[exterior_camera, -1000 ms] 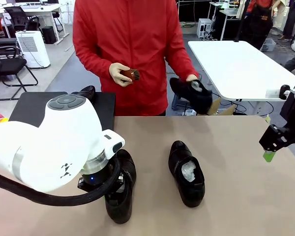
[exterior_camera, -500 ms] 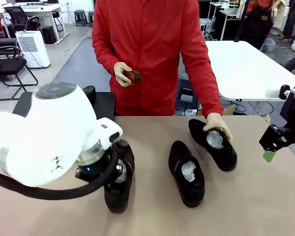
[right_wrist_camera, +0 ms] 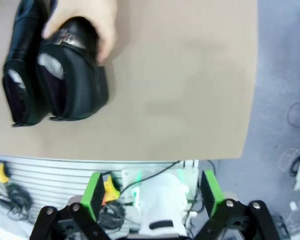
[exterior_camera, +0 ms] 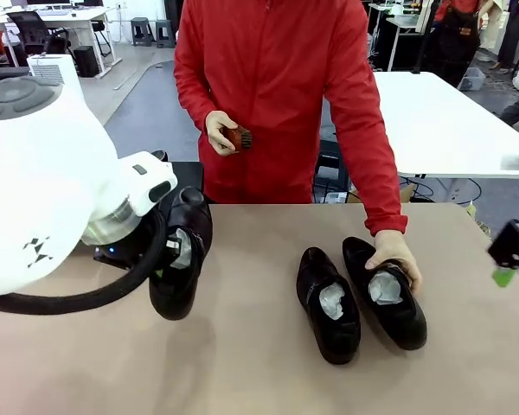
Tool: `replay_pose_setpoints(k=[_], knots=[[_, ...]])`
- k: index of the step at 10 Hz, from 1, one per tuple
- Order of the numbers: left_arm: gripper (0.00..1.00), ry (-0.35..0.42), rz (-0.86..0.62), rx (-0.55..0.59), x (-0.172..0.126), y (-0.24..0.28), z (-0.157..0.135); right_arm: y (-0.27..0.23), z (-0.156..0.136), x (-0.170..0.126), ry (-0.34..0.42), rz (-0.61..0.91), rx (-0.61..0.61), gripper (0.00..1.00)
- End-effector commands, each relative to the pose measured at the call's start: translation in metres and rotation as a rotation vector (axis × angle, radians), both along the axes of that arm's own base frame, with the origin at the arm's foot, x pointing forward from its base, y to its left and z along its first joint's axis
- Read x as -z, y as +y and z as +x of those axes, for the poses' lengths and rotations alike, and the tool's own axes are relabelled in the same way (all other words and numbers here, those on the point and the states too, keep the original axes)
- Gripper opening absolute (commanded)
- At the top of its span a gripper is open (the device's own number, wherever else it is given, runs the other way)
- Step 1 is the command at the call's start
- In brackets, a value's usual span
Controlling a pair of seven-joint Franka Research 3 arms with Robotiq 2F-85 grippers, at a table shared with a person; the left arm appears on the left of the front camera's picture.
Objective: Organize the shoes by placing them on the stand.
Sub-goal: Place the Shoe from the middle of the table onto the Shoes Stand.
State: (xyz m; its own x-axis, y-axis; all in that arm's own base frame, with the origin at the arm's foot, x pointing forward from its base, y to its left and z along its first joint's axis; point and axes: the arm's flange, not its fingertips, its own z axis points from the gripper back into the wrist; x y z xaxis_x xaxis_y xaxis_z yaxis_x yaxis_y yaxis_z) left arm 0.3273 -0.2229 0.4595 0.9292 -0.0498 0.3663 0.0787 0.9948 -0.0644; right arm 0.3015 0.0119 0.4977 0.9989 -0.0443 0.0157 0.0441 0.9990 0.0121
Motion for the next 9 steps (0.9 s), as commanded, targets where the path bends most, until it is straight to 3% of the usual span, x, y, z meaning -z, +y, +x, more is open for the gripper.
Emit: replay_pose_setpoints(k=[1,5,6,7,9], knots=[[0.00,-0.077,0.021,0.025,-0.014,0.000,0.025,-0.036,-0.012,0.006,0.006,0.000,0.001,1.00],[0.00,-0.125,0.071,0.042,-0.034,0.004,0.081,-0.036,-0.003,0.013,0.057,-0.001,0.048,1.00],[0.00,-0.045,0.004,0.028,-0.039,0.008,0.082,-0.039,-0.009,0.005,0.014,0.014,0.034,1.00],[0.00,-0.106,0.051,0.027,-0.030,0.007,0.067,-0.039,-0.009,0.005,0.014,0.014,0.034,1.00],[0.00,-0.106,0.051,0.027,-0.030,0.007,0.067,-0.039,-0.009,0.005,0.014,0.014,0.034,1.00]])
